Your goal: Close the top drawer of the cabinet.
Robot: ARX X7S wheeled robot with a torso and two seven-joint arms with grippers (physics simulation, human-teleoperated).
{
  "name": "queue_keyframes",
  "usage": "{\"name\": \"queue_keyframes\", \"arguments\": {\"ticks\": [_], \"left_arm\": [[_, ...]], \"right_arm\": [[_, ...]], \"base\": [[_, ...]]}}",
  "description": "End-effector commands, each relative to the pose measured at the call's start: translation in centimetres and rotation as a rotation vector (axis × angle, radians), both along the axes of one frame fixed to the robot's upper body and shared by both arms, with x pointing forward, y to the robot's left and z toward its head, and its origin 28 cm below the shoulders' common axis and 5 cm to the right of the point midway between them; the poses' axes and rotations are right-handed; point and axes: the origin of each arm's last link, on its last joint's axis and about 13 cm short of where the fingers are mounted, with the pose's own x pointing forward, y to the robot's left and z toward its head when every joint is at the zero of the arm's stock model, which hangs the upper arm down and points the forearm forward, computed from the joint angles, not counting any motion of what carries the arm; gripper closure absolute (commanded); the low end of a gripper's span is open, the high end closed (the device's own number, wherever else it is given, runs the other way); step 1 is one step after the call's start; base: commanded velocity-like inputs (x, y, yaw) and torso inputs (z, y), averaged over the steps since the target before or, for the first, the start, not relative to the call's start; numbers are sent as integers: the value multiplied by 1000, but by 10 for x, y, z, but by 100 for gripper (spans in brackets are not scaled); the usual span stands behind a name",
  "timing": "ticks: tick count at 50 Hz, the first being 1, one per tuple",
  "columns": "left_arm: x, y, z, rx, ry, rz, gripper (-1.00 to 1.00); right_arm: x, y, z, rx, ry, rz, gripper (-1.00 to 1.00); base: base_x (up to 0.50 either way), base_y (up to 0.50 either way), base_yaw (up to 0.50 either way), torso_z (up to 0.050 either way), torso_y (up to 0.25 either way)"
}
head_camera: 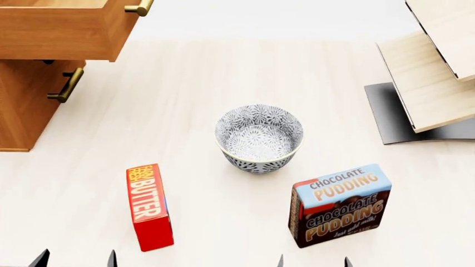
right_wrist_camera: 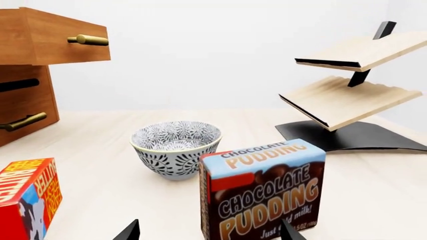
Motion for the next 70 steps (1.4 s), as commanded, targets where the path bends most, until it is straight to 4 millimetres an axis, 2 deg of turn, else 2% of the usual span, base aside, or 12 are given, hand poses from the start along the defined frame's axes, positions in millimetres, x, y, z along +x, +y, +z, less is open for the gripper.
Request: {"name": "queue_keyframes", "arguments": {"ticks": [1,12,29,46,57,70], "left_arm": [[0,0,0,4,-8,9,-100],[0,0,0,4,0,3,-100],[1,0,-1,-1,8,0,-100],[7,1,-3,18,61,44,-100],[2,0,22,41,11,87,-100],[-11,0,42,68,-1,85,-100]], "right_arm": [[1,0,0,-1,2,-7,-100],[2,0,-1,2,16,-5,-100],[2,-1,-1,1,19,-4,-100],[8,-3,-1,-27,56,-42,-100],[5,-4,20,-28,34,-99,-100],[-11,-3,43,-39,-11,-100,-100]], "base": [[0,0,0,0,0],[0,-45,0,0,0],[0,-443,0,0,0],[0,0,0,0,0],[0,0,0,0,0],[0,0,0,0,0]]}}
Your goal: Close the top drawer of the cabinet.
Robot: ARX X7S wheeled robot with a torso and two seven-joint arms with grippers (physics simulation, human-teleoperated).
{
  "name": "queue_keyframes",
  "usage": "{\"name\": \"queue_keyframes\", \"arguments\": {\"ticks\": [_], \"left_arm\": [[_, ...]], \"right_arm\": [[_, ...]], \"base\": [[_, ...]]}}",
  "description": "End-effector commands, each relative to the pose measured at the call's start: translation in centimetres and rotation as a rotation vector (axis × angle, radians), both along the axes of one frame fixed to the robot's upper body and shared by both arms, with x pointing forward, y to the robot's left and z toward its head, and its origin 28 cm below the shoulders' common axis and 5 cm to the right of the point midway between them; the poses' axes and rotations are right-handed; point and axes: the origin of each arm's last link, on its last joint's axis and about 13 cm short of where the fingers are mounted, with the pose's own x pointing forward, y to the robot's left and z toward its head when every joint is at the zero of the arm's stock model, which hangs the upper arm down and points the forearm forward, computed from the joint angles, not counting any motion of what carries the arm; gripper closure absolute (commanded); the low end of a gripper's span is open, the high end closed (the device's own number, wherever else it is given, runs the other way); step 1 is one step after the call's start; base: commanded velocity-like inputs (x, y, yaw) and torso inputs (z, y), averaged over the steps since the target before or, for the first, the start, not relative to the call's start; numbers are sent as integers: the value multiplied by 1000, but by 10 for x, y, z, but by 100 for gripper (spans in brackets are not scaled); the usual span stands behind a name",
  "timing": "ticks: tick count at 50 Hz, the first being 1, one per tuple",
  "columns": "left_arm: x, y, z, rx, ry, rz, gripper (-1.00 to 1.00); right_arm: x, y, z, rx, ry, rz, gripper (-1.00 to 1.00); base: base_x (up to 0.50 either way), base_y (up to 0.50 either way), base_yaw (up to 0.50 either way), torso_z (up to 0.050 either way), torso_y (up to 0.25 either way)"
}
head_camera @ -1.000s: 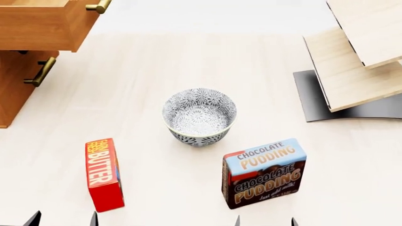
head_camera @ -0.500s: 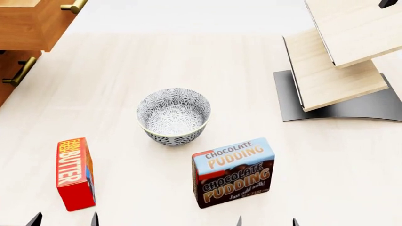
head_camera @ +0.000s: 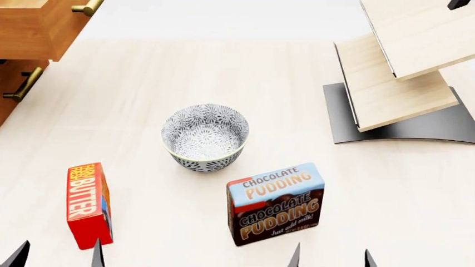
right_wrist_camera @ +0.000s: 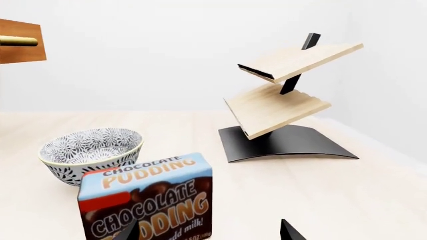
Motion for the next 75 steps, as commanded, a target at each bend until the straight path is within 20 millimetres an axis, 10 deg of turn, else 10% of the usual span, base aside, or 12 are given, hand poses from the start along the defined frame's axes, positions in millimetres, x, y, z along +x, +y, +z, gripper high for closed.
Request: {"name": "queue_keyframes", "arguments": {"ticks": [1,39,75], "left_arm": [[-9,-1,17,23,-14,6,-100],[-15,2,64,46,-108,42,-100],[-12,0,53,53,-55,21,-100]], "right_arm": [[-10,0,18,-12,-30,-12,-100],[-12,-3,56,-34,-92,-62,-100],[-6,-2,42,-68,-45,-66,-100]], "base": [[0,0,0,0,0],[0,0,0,0,0],[29,0,0,0,0]]}}
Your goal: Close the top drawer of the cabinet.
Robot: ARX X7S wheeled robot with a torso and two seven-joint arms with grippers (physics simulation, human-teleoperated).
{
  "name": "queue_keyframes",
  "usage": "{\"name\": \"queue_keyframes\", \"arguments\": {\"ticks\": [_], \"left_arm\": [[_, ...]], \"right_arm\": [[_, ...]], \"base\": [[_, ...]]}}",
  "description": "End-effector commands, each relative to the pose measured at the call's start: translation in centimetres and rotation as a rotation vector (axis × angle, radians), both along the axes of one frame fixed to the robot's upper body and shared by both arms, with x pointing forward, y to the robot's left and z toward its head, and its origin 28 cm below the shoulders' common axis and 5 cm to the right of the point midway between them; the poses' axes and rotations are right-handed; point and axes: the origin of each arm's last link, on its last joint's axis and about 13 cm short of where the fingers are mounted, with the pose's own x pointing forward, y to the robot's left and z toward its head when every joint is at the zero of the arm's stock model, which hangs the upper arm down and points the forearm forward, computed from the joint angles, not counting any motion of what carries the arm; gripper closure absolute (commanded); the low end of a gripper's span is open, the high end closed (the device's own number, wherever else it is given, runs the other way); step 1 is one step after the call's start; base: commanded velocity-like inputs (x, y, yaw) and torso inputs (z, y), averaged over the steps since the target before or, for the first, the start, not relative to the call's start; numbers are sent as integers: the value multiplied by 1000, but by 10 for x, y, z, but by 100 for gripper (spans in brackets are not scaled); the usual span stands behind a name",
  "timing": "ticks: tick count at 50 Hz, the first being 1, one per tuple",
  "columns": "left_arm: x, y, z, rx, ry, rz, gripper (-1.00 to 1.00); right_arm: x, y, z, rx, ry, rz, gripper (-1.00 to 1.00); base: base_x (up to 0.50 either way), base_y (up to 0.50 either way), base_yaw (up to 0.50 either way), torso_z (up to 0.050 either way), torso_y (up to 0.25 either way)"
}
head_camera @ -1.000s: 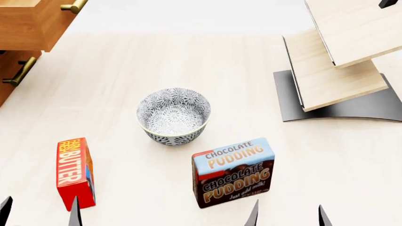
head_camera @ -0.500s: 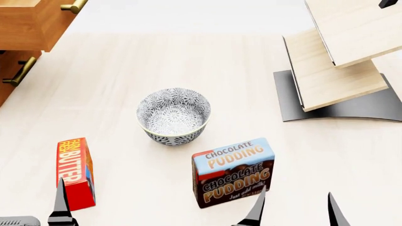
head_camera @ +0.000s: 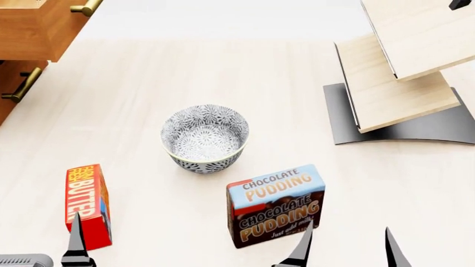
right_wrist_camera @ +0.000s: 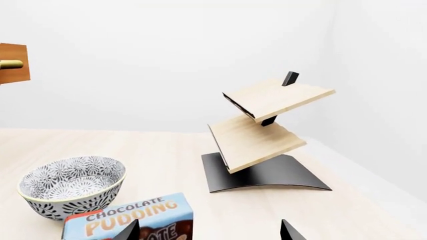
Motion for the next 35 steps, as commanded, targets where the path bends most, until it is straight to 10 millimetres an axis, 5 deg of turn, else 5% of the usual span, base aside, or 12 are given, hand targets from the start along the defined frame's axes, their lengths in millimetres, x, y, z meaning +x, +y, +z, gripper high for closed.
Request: {"name": "queue_keyframes", "arguments": {"ticks": [1,24,35], "left_arm": [[1,-1,-4,6,15,1,-100],[1,0,-5,4,16,-1,-100],[3,0,-6,5,19,0,-100]], "right_arm": [[2,-1,-4,-6,2,-14,-100],[2,0,-5,-11,6,-16,-100],[3,0,-5,-4,9,-18,-100]], "base": [[500,0,0,0,0],[29,0,0,0,0],[400,0,0,0,0]]}}
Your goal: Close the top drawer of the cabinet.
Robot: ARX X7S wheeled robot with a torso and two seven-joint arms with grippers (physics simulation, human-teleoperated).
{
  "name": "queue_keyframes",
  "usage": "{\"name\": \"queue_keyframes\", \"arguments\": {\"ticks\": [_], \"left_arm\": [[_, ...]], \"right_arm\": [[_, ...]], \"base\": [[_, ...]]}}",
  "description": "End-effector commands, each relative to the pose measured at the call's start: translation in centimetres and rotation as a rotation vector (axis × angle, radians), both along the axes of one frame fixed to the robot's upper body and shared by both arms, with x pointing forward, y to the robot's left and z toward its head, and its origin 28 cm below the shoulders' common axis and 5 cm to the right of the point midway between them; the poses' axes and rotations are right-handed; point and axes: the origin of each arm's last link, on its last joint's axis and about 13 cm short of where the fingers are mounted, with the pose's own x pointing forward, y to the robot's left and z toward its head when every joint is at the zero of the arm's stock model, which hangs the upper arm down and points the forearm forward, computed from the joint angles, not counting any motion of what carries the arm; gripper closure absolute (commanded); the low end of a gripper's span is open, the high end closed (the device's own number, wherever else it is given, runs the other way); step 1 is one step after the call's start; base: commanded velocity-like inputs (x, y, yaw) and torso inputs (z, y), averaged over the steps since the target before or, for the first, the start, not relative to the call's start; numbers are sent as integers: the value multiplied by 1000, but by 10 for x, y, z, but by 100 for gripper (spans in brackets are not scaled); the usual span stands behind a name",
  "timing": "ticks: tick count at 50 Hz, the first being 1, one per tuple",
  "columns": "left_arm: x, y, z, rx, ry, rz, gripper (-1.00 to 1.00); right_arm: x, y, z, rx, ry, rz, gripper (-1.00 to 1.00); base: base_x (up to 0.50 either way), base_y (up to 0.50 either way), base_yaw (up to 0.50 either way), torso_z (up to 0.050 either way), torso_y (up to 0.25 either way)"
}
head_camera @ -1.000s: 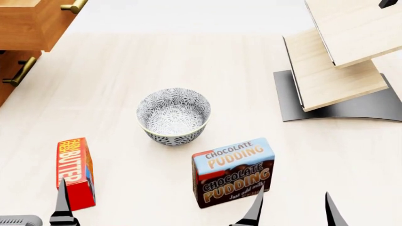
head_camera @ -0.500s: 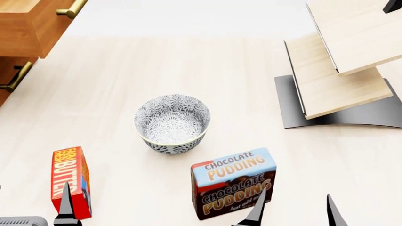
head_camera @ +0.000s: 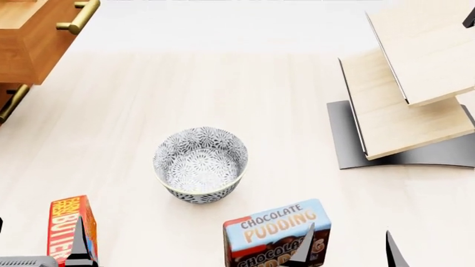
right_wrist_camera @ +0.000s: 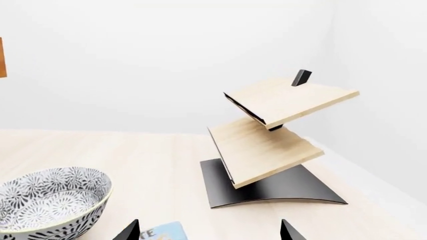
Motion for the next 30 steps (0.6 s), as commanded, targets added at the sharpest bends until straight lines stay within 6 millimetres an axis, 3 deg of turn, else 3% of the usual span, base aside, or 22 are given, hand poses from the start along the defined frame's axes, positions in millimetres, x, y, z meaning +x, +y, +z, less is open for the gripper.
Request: {"name": "queue_keyframes", "arguments": {"ticks": [1,30], "left_arm": [[1,0,-1,1,2,0,-100],[1,-1,-1,2,3,-1,-100]], "right_arm": [[1,0,0,3,3,-6,-100],[2,-1,-2,-3,2,-4,-100]], "base": [[500,0,0,0,0],[479,0,0,0,1]]}}
